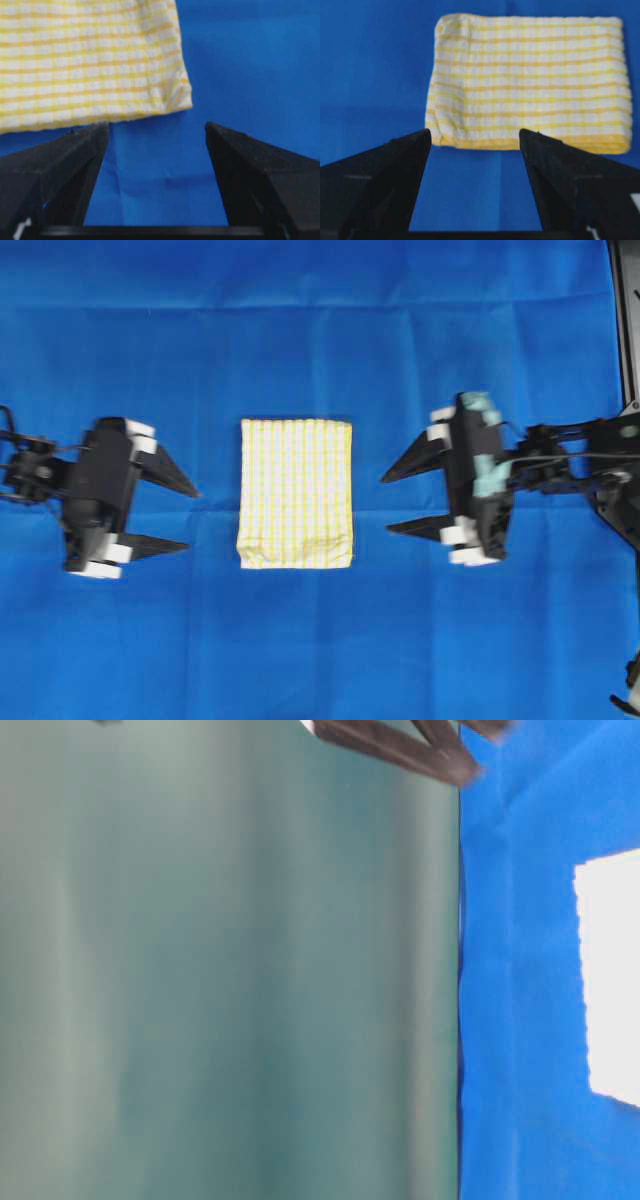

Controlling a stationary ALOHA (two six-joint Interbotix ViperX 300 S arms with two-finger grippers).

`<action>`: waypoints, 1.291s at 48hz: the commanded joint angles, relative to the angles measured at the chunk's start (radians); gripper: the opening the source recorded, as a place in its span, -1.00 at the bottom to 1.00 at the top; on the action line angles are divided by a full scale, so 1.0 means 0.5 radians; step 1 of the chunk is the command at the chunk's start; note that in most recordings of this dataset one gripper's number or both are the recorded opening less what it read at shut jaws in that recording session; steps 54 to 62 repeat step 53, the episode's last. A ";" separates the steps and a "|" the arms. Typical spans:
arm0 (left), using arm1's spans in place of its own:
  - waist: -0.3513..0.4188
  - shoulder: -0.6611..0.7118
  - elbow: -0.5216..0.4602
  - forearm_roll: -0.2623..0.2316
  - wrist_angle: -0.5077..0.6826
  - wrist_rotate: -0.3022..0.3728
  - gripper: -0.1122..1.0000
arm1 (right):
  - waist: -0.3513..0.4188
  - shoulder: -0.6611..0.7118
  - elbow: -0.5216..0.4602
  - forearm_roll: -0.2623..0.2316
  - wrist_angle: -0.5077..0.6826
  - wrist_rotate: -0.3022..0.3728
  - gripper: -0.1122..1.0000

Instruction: Fold the yellow towel.

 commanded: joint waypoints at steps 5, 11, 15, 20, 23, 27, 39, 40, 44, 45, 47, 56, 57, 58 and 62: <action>0.003 -0.341 0.156 0.003 -0.052 0.003 0.47 | -0.052 -0.328 0.132 -0.018 0.025 -0.006 0.49; 0.015 -0.574 0.264 0.003 -0.055 0.012 0.47 | -0.064 -0.568 0.224 -0.055 0.083 -0.006 0.49; 0.028 -0.733 0.334 0.006 -0.058 0.021 0.47 | -0.077 -0.749 0.304 -0.083 0.107 -0.006 0.49; 0.064 -0.933 0.445 0.006 -0.061 0.025 0.47 | -0.089 -0.957 0.417 -0.104 0.110 -0.006 0.49; 0.089 -1.028 0.500 0.006 -0.058 0.025 0.47 | -0.101 -1.062 0.479 -0.107 0.110 -0.006 0.49; 0.120 -1.157 0.577 0.009 -0.058 0.025 0.47 | -0.117 -1.187 0.558 -0.107 0.110 -0.006 0.49; 0.196 -1.414 0.749 0.009 -0.055 0.028 0.47 | -0.181 -1.365 0.758 -0.101 0.086 0.003 0.49; 0.199 -1.424 0.758 0.009 -0.055 0.028 0.47 | -0.181 -1.368 0.767 -0.101 0.077 0.006 0.49; 0.215 -1.460 0.795 0.009 -0.055 0.028 0.47 | -0.184 -1.365 0.813 -0.092 0.040 0.012 0.49; 0.218 -1.463 0.801 0.009 -0.055 0.025 0.47 | -0.184 -1.365 0.822 -0.089 0.028 0.012 0.49; 0.221 -1.470 0.810 0.009 -0.058 0.025 0.47 | -0.184 -1.359 0.844 -0.077 -0.003 0.012 0.49; 0.221 -1.476 0.819 0.009 -0.058 0.025 0.47 | -0.184 -1.353 0.874 -0.067 -0.049 0.012 0.49; 0.221 -1.476 0.819 0.009 -0.058 0.025 0.47 | -0.184 -1.353 0.874 -0.067 -0.049 0.012 0.49; 0.221 -1.476 0.819 0.009 -0.058 0.025 0.47 | -0.184 -1.353 0.874 -0.067 -0.049 0.012 0.49; 0.221 -1.476 0.819 0.009 -0.058 0.025 0.47 | -0.184 -1.353 0.874 -0.067 -0.049 0.012 0.49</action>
